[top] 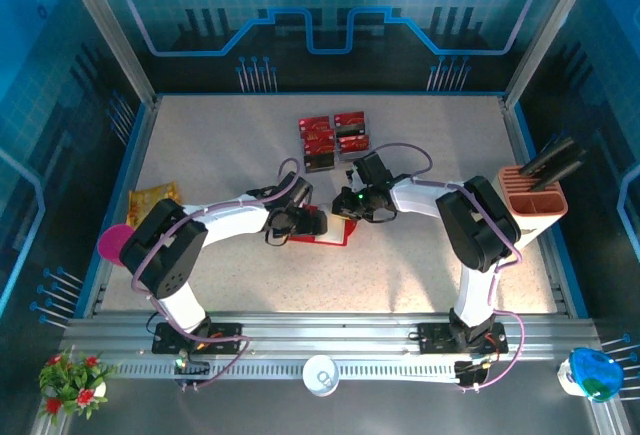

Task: Put the credit cards into the card holder
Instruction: Flip over the card slot on the card holder.

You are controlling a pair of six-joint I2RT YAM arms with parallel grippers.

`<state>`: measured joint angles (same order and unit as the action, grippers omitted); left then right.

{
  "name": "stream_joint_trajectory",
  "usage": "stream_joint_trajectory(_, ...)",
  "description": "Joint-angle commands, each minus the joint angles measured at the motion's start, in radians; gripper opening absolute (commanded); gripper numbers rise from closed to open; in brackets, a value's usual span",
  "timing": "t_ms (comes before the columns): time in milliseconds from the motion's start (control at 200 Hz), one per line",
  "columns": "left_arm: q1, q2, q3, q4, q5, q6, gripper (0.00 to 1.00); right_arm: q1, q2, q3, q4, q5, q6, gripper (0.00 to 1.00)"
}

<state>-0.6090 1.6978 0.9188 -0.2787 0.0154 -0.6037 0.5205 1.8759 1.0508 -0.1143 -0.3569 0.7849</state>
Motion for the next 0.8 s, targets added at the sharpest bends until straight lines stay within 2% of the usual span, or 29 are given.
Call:
stream_joint_trajectory(0,-0.005,0.050,-0.055,0.011,0.024,-0.018,0.93,-0.010,-0.009,-0.006,-0.016,-0.019,-0.012,0.13)
stream_joint_trajectory(80,-0.004,0.044,-0.056,0.022,0.027,-0.022,0.99,-0.009,-0.003,-0.008,-0.016,-0.019,-0.014,0.13)
stream_joint_trajectory(790,-0.004,0.080,-0.067,-0.034,-0.025,0.004,0.99,0.053,0.081,0.072,-0.023,-0.029,0.010,0.11)
